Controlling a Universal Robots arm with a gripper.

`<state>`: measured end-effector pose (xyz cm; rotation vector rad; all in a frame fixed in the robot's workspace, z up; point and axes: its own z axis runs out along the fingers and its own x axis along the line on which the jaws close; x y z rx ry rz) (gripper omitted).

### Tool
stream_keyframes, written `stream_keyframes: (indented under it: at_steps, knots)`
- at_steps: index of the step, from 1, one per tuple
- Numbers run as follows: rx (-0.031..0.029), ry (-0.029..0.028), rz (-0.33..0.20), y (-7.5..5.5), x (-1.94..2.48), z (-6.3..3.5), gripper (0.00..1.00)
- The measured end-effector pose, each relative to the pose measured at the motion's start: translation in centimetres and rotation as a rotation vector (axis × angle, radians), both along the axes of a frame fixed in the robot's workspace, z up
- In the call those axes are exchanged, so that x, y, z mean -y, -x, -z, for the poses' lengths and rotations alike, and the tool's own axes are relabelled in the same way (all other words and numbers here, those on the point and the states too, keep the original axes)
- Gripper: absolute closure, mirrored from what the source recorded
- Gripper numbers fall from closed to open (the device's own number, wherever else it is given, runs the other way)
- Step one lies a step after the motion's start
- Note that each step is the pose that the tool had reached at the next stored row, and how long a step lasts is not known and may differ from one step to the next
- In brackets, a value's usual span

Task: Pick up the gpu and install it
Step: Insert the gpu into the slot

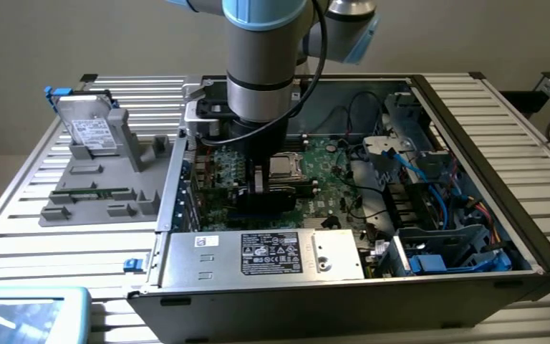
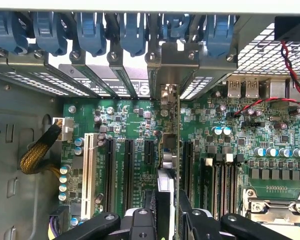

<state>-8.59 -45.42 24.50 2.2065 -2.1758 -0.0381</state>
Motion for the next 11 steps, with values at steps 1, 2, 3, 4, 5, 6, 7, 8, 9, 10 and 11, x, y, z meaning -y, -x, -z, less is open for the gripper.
stream_keyframes:
  at_steps: [1,2,3,4,5,6,7,8,9,10,11]
  knots:
    - [0.0000,0.0000,0.000,0.00,0.00,0.01,0.72]
    - [0.0001,0.0000,0.000,0.01,0.00,0.01,0.72]
    - [0.0011,0.0000,0.000,0.04,0.00,0.02,0.72]
    - [0.0015,0.0000,0.000,0.06,0.00,0.02,0.72]
    - [0.0017,-0.0004,0.000,0.06,0.00,0.03,0.72]
    - [0.0018,-0.0005,0.000,0.08,0.00,0.03,0.72]
    - [0.0020,-0.0006,0.000,0.10,0.00,0.04,0.72]
    - [0.0021,-0.0005,0.000,0.10,0.00,0.05,0.72]
    - [0.0022,-0.0004,0.000,0.10,0.00,0.06,0.72]
    - [0.0023,-0.0004,0.000,0.10,-0.01,0.07,0.72]
    - [0.0024,-0.0004,0.000,0.10,-0.01,0.07,0.72]
